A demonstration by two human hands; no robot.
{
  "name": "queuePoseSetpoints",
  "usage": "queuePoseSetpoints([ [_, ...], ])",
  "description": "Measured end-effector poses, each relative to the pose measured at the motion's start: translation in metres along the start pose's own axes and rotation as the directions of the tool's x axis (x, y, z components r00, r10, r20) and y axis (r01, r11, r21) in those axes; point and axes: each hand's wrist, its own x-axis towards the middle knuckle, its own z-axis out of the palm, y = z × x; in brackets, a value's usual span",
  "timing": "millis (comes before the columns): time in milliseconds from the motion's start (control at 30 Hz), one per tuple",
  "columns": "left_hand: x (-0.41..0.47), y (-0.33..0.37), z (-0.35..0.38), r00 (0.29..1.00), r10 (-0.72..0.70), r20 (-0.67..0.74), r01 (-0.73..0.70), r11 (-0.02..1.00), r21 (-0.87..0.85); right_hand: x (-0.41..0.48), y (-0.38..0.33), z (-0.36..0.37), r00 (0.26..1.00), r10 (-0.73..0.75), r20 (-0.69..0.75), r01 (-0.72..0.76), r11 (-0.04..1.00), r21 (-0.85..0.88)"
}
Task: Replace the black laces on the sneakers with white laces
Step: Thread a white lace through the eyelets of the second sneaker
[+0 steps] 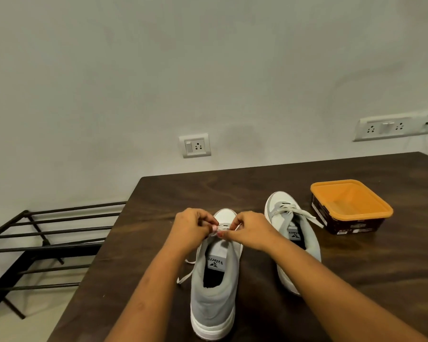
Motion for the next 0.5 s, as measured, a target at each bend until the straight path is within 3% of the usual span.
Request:
queuePoseSetpoints([
  [67, -0.002, 0.001, 0.003, 0.999, 0.013, 0.037, -0.014, 1.000, 0.016, -0.005, -0.003, 0.004, 0.997, 0.046, 0.057, -0.044, 0.999, -0.028],
  [200, -0.002, -0.001, 0.011, 0.999, 0.021, 0.047, -0.028, 0.990, 0.140, -0.006, -0.006, 0.017, 0.994, 0.112, 0.006, -0.111, 0.992, -0.064],
  [400, -0.004, 0.000, 0.020, 0.996, 0.059, 0.068, -0.076, 0.958, 0.278, -0.005, 0.007, 0.019, 0.971, 0.235, 0.036, -0.233, 0.915, 0.328],
  [500, -0.005, 0.003, 0.025, 0.998, 0.050, 0.030, -0.057, 0.949, 0.310, -0.005, 0.010, 0.019, 0.964, 0.252, 0.079, -0.262, 0.868, 0.421],
])
